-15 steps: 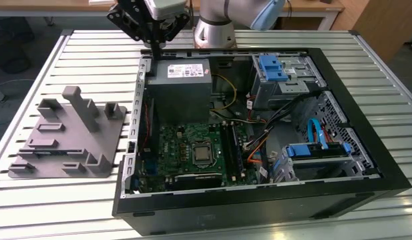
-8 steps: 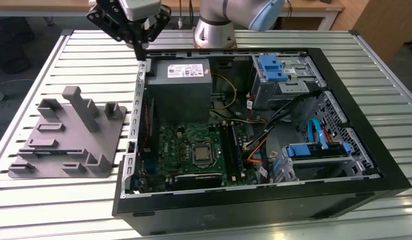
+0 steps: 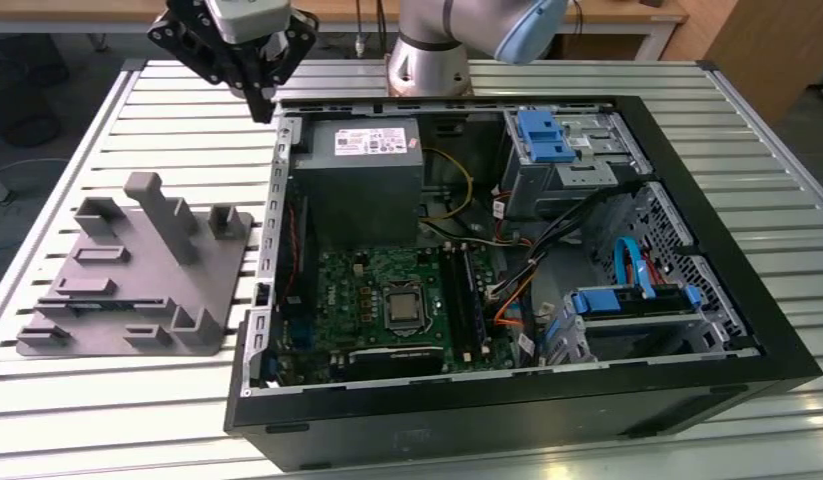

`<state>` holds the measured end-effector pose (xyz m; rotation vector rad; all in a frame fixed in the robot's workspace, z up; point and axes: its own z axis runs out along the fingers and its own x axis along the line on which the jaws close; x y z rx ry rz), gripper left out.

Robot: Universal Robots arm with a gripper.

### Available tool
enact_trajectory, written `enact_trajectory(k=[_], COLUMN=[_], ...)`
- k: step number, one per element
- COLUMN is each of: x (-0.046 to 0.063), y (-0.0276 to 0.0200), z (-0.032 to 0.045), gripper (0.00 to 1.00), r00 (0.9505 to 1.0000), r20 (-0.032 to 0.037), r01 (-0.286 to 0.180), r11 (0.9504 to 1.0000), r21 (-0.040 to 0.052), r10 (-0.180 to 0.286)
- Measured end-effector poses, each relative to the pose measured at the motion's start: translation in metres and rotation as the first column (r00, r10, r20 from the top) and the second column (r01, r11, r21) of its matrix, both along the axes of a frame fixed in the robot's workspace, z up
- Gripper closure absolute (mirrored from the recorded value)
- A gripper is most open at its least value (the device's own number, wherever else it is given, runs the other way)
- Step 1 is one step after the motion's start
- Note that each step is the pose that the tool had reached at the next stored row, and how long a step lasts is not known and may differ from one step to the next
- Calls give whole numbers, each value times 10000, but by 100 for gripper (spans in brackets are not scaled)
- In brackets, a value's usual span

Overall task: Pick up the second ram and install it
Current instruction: 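Reach for the second ram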

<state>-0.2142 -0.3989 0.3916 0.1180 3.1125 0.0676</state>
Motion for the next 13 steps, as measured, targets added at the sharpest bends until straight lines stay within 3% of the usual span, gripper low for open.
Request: enact_trajectory(k=[13], x=[-148], y=[-6], z=[-29], gripper=[90], r00=[10000], r20=[0], r01=[0], r11=[10000], r21=[0], r10=[0])
